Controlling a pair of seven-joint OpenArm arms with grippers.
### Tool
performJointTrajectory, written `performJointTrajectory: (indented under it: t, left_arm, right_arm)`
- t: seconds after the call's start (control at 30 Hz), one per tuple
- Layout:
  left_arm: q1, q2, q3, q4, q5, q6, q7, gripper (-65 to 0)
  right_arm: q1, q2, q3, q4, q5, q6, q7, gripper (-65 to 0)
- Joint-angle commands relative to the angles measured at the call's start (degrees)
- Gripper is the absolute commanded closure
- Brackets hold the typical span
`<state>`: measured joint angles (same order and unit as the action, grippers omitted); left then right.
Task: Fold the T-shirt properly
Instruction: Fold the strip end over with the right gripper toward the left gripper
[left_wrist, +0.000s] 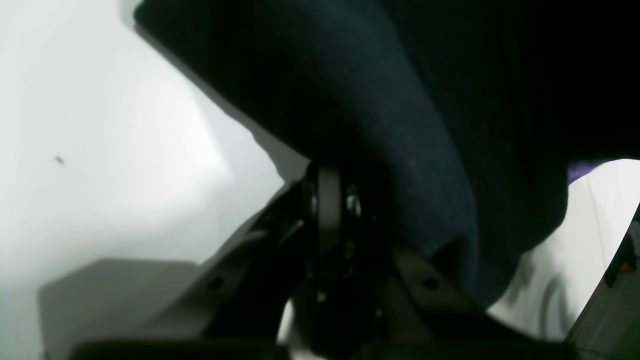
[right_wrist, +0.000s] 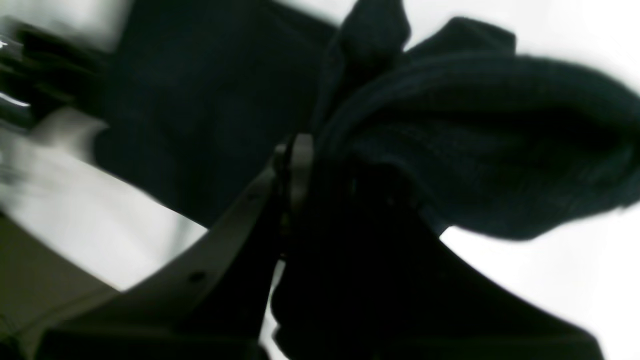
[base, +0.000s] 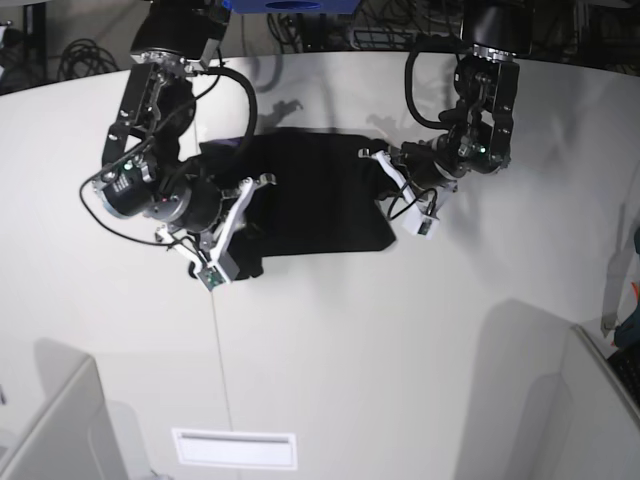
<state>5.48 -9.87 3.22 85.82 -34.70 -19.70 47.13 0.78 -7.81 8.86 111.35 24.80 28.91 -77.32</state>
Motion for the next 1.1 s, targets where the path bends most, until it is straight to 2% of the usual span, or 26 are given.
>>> performJointTrajectory:
  t: [0.0,0.07,0.13,0.33,0.53,0.63,0.77,0.93,1.07]
  left_arm:
    - [-0.2,-0.2,0.2,0.6,1.1,0.3,1.3,0.0]
    - [-0.2,-0.1,0.2,0.6,1.1,0.3,1.3,0.0]
    - [-0.2,0.0,0.2,0.6,1.1,0.4,1.3,0.0]
    - [-1.7,0.0,4.2,-0.1,1.1,0.5,1.3,0.0]
    - [-1.7,-0.1,4.0,0.6,1.1,0.5,1.3,0.0]
    - [-1.7,-0.3,3.9,0.6,1.1,0.5,1.3,0.0]
    - [-1.3,-0.4,3.9,1.0,1.0,0.5,1.3,0.0]
    - [0.2,-1.4,-1.3,4.7,0.6,0.5,1.5,0.0]
    - [0.8,-1.5,-2.3,5.7,0.9,0.5,1.5,0.0]
  right_arm:
    - [0.9,-0.2,-0.9,0.4,2.1,-1.5,1.2,0.0]
    - [0.9,-0.2,-2.1,-0.6,5.0,-4.4,1.4,0.0]
    - [0.9,-0.2,-2.5,-1.9,6.1,-5.2,3.0,0.0]
    - [0.7,-0.1,-5.7,-3.7,6.2,-5.4,4.5,0.0]
    - [-0.1,-0.1,-9.7,-3.9,6.3,-5.5,6.2,0.0]
    - [-0.3,-0.1,-10.0,-4.0,6.2,-8.6,9.0,0.0]
    - [-0.3,-0.1,-10.1,-4.1,6.2,-9.3,9.0,0.0]
    - [-1.4,-0.1,-11.6,-3.9,7.5,-9.2,8.9,0.0]
    - [-1.5,0.1,-14.6,-4.1,8.4,-9.5,9.4,0.0]
